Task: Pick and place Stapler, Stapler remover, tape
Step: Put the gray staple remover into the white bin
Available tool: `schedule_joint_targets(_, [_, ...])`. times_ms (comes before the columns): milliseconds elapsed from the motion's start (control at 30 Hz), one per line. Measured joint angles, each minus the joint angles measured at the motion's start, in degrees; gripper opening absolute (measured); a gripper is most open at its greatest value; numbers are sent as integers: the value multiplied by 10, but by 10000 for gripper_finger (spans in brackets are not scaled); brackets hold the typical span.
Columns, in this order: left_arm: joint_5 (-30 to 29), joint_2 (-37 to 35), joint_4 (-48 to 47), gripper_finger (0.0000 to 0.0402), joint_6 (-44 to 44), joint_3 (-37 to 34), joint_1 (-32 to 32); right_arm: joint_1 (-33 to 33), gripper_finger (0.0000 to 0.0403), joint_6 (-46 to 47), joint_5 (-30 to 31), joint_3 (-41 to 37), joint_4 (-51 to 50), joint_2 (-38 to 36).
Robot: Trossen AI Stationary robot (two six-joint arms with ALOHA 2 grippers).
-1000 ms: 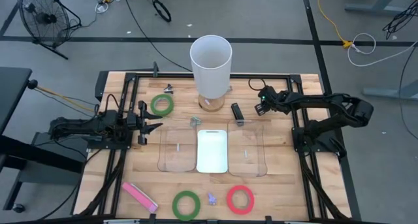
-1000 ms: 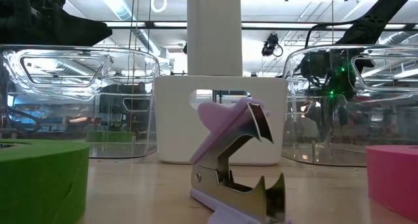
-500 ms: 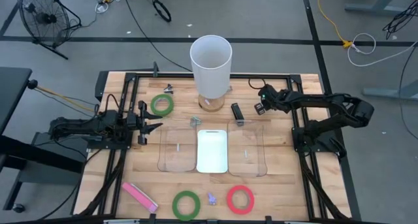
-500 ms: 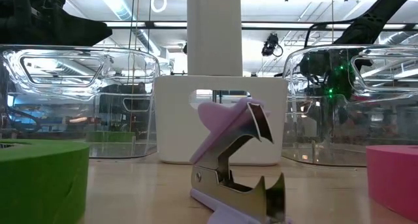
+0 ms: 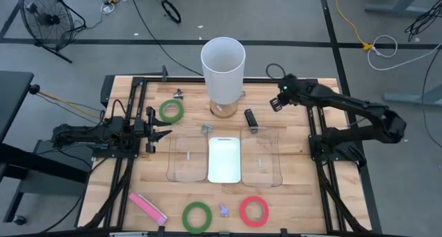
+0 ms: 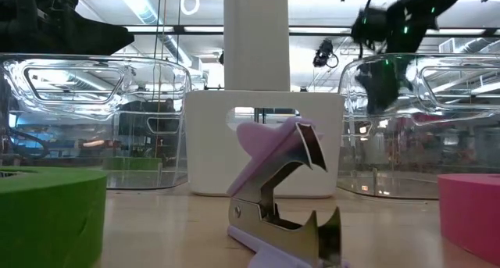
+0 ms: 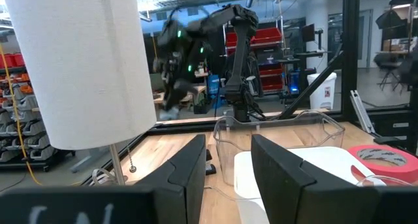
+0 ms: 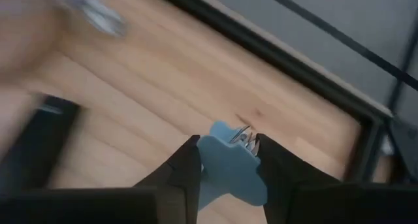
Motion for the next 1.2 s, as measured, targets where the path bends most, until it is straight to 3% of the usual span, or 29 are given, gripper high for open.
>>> schedule_joint_targets(267, [0, 0, 0, 128, 0, 0, 0, 93, 110, 10, -134, 55, 12, -66])
schedule_joint_targets(533, [0, 0, 3, 128, 0, 0, 0, 270, 110, 44, -154, 55, 126, -68])
schedule_joint_targets(700, [-2, 0, 3, 128, 0, 0, 0, 387, 110, 40, -107, 55, 228, -18])
schedule_joint_targets(867, [-2, 0, 4, 128, 0, 0, 0, 460, 110, 36, -107, 55, 353, 65])
schedule_joint_targets(1200, [-2, 0, 4, 128, 0, 0, 0, 488, 110, 35, -108, 55, 474, 192])
